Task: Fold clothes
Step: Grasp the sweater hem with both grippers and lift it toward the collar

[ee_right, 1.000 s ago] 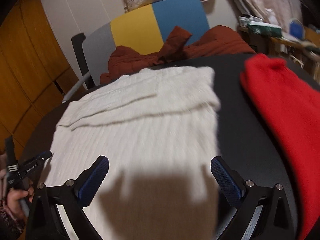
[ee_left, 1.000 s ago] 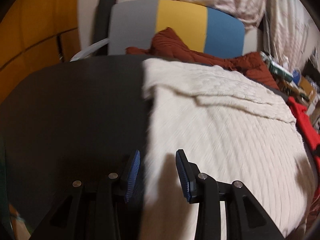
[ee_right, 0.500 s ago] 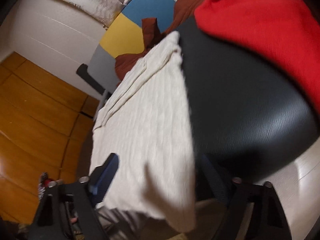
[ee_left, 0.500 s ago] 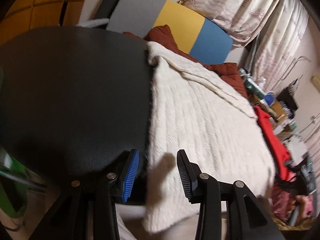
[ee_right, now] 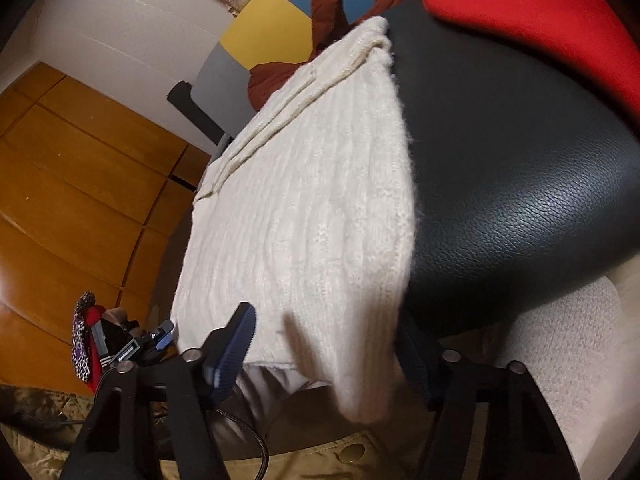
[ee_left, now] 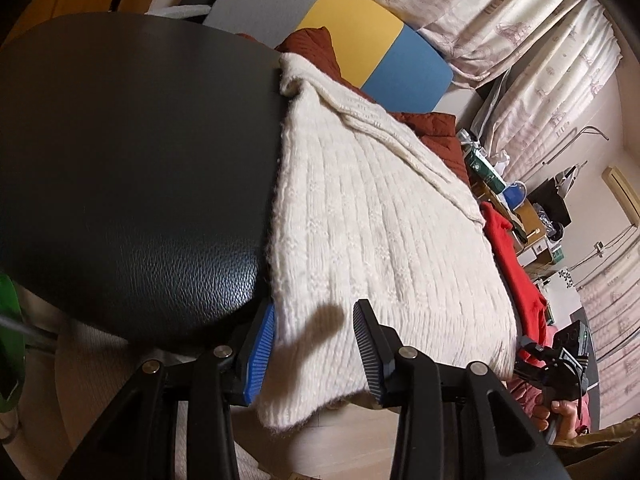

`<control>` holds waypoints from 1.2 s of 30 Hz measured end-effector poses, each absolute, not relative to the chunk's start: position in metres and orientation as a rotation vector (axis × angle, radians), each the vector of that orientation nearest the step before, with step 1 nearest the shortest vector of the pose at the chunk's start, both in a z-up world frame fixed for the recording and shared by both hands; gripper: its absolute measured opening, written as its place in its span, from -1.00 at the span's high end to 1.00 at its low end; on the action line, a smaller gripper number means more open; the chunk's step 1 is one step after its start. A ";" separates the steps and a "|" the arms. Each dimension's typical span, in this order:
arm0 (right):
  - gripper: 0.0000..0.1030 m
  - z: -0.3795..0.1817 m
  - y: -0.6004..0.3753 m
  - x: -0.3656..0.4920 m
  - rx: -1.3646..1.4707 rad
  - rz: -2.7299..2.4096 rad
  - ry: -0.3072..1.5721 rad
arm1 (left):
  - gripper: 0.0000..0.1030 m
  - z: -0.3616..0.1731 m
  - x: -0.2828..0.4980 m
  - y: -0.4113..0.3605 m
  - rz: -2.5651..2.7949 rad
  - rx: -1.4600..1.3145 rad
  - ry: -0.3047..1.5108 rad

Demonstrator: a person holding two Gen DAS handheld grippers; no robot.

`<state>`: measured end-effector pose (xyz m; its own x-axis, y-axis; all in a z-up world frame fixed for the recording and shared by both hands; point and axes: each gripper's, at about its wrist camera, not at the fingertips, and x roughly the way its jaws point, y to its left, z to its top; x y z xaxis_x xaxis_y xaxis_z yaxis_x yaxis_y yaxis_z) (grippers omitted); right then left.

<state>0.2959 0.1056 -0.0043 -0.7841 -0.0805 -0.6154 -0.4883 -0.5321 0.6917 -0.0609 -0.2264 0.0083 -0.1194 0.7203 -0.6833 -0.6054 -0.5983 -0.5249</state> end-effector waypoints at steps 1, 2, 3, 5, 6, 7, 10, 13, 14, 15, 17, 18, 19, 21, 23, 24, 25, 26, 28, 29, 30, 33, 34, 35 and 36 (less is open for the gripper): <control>-0.13 -0.006 0.105 0.295 -0.898 2.390 1.364 | 0.33 0.008 -0.060 -0.226 1.852 -1.227 -0.136; 0.02 -0.007 0.104 0.294 -0.909 2.388 1.366 | 0.39 0.009 -0.060 -0.225 1.860 -1.232 -0.117; 0.38 -0.008 0.104 0.294 -0.920 2.386 1.368 | 0.54 0.009 -0.059 -0.223 1.871 -1.238 -0.092; 0.84 -0.011 0.102 0.292 -0.943 2.382 1.372 | 0.86 0.008 -0.058 -0.219 1.827 -1.268 -0.084; 0.84 -0.012 0.101 0.289 -0.956 2.389 1.372 | 0.87 0.008 -0.058 -0.218 1.805 -1.275 -0.088; 0.84 -0.011 0.099 0.285 -0.963 2.402 1.370 | 0.88 0.010 -0.057 -0.218 1.792 -1.272 -0.096; 0.84 -0.003 0.098 0.280 -0.952 2.445 1.374 | 0.89 0.025 -0.058 -0.227 1.769 -1.238 -0.146; 0.84 0.014 0.103 0.286 -0.863 2.490 1.410 | 0.90 0.041 -0.066 -0.242 1.748 -1.212 -0.233; 0.84 0.020 0.105 0.290 -0.835 2.504 1.417 | 0.90 0.046 -0.067 -0.247 1.741 -1.205 -0.262; 0.84 0.027 0.107 0.294 -0.806 2.517 1.425 | 0.90 0.051 -0.069 -0.252 1.734 -1.198 -0.291; 0.84 0.036 0.105 0.299 -0.778 2.544 1.447 | 0.90 0.059 -0.068 -0.258 1.709 -1.189 -0.337; 0.85 0.040 0.103 0.301 -0.766 2.558 1.459 | 0.90 0.063 -0.066 -0.261 1.695 -1.186 -0.359; 0.85 0.044 0.101 0.303 -0.754 2.571 1.471 | 0.90 0.066 -0.064 -0.263 1.680 -1.184 -0.376; 0.85 0.053 0.097 0.307 -0.729 2.598 1.494 | 0.90 0.072 -0.057 -0.269 1.647 -1.182 -0.400; 0.85 0.061 0.094 0.312 -0.704 2.624 1.518 | 0.90 0.078 -0.053 -0.275 1.614 -1.179 -0.435; 0.85 0.063 0.091 0.317 -0.684 2.634 1.548 | 0.90 0.082 -0.050 -0.281 1.597 -1.180 -0.459; 0.85 0.065 0.088 0.324 -0.661 2.644 1.586 | 0.90 0.086 -0.047 -0.290 1.579 -1.183 -0.492; 0.85 0.066 0.085 0.331 -0.637 2.652 1.624 | 0.91 0.089 -0.044 -0.298 1.563 -1.185 -0.526; 0.85 0.071 0.076 0.346 -0.557 2.672 1.703 | 0.90 0.099 -0.036 -0.320 1.535 -1.177 -0.611; 0.85 0.074 0.071 0.354 -0.514 2.680 1.743 | 0.90 0.102 -0.032 -0.330 1.528 -1.170 -0.646; 0.85 0.077 0.065 0.362 -0.470 2.688 1.782 | 0.90 0.106 -0.027 -0.341 1.528 -1.160 -0.679; 0.85 0.085 0.050 0.385 -0.332 2.705 1.900 | 0.90 0.113 -0.018 -0.362 1.537 -1.136 -0.749; 0.85 0.088 0.048 0.389 -0.301 2.705 1.918 | 0.90 0.114 -0.018 -0.365 1.538 -1.129 -0.770; 0.85 0.088 0.051 0.388 -0.278 2.700 1.927 | 0.90 0.114 -0.022 -0.363 1.536 -1.124 -0.783; 0.85 0.087 0.055 0.384 -0.254 2.693 1.937 | 0.90 0.111 -0.028 -0.359 1.532 -1.121 -0.790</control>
